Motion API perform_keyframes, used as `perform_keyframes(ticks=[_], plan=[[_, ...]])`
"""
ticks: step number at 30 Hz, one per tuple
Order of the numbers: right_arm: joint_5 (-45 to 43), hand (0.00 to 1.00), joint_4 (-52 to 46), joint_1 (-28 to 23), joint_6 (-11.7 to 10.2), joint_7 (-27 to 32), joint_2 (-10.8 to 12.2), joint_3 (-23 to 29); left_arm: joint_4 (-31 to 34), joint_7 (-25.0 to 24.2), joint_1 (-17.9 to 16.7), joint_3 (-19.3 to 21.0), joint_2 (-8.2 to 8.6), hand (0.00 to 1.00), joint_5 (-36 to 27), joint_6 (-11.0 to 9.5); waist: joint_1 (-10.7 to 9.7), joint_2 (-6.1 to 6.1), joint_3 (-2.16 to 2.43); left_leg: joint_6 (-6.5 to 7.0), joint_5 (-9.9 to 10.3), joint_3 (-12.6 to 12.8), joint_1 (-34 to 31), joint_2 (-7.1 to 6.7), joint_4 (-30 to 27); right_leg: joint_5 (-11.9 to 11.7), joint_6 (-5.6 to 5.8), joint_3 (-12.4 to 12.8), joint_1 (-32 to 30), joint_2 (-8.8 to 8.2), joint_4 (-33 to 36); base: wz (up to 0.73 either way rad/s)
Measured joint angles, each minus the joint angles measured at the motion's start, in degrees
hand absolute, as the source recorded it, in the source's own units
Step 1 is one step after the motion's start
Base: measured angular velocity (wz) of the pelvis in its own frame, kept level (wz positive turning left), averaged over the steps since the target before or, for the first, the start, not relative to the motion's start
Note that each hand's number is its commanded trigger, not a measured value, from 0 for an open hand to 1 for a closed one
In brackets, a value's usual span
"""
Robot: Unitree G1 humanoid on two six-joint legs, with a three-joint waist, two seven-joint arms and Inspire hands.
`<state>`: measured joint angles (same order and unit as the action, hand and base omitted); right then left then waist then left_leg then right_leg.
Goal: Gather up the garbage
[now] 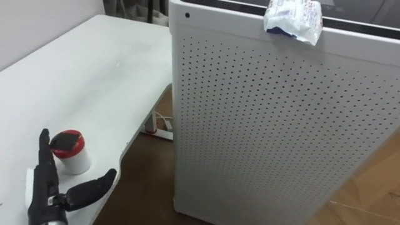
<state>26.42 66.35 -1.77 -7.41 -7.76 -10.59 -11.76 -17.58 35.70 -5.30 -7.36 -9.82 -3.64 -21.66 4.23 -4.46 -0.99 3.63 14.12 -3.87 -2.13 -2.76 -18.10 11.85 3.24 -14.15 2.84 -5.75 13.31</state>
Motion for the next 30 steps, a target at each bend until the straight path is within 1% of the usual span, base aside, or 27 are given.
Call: perform_keyframes(ticks=[4,9,14,16,20,22,26,28,30], plan=[[-0.5,1.00,0.0,-0.7,0.0,0.0,0.0,0.0,-0.1,1.7,0.0,2.2,0.00,0.00,-0.7,0.0,-0.6,0.20,0.10,-0.04,0.0,0.3,0.3,0.14,0.5,-0.3,-0.04,0.1,0.2,0.19,-0.6,-0.03],[-0.5,1.00,0.0,-1.2,0.0,-0.1,0.0,0.0,-0.1,2.8,0.0,2.5,0.00,0.00,-0.8,0.0,-0.7,0.42,0.21,-0.04,0.0,0.6,0.7,0.16,0.9,-0.3,-0.04,0.6,0.1,0.20,-0.7,-0.05],[-0.8,1.00,0.0,-1.3,0.0,-0.5,0.0,0.0,-0.4,2.9,0.0,2.8,0.00,0.00,-0.8,0.0,-0.8,0.74,0.53,-0.03,0.0,0.9,0.9,0.18,1.1,-0.3,-0.03,1.3,0.1,0.21,-0.7,-0.04],[-2.3,1.00,-0.4,-1.9,0.0,-0.6,0.0,0.0,-1.0,3.0,0.0,2.9,-0.01,0.00,-0.8,0.0,-0.8,0.80,0.61,-0.04,-0.1,1.4,1.6,0.28,1.6,-0.3,-0.03,1.5,0.4,0.25,-0.7,-0.11],[-2.7,1.00,-1.7,-2.9,0.1,-0.9,0.1,0.0,-1.9,3.0,0.0,3.0,0.00,0.00,-2.2,0.0,-1.0,0.58,0.77,-0.04,-0.1,1.7,1.8,0.31,1.8,-0.3,-0.03,1.6,0.4,0.24,-0.7,-0.03],[-3.9,1.00,-2.1,-2.9,0.6,-1.2,0.1,0.0,-1.9,3.1,0.0,3.0,0.00,0.00,-2.5,0.0,-1.3,0.35,0.84,-0.04,-0.1,1.8,1.7,0.31,1.8,-0.4,-0.03,1.6,0.4,0.25,-0.7,0.00],[-4.3,1.00,-2.7,-2.8,0.9,-1.2,0.2,0.0,-2.8,3.8,0.3,2.9,-0.01,0.00,-2.5,0.0,-2.3,0.14,0.71,-0.04,-0.1,1.9,1.7,0.30,1.7,-0.4,-0.02,1.7,0.4,0.26,-0.7,0.00],[-4.4,1.00,-3.0,-2.8,1.0,-1.2,0.3,-0.2,-4.7,3.8,1.5,2.9,0.00,0.00,-2.7,0.0,-2.6,0.00,0.43,-0.04,-0.1,1.8,1.7,0.32,1.7,-0.4,-0.02,1.9,0.4,0.30,-0.7,0.00],[-4.4,1.00,-3.4,-2.9,1.2,-1.2,0.3,-0.5,-5.1,3.9,2.2,2.8,0.03,0.00,-3.7,0.1,-2.7,-0.03,0.16,-0.05,-0.1,1.8,1.5,0.33,1.6,-0.4,-0.01,1.9,0.2,0.31,-0.7,0.00]])
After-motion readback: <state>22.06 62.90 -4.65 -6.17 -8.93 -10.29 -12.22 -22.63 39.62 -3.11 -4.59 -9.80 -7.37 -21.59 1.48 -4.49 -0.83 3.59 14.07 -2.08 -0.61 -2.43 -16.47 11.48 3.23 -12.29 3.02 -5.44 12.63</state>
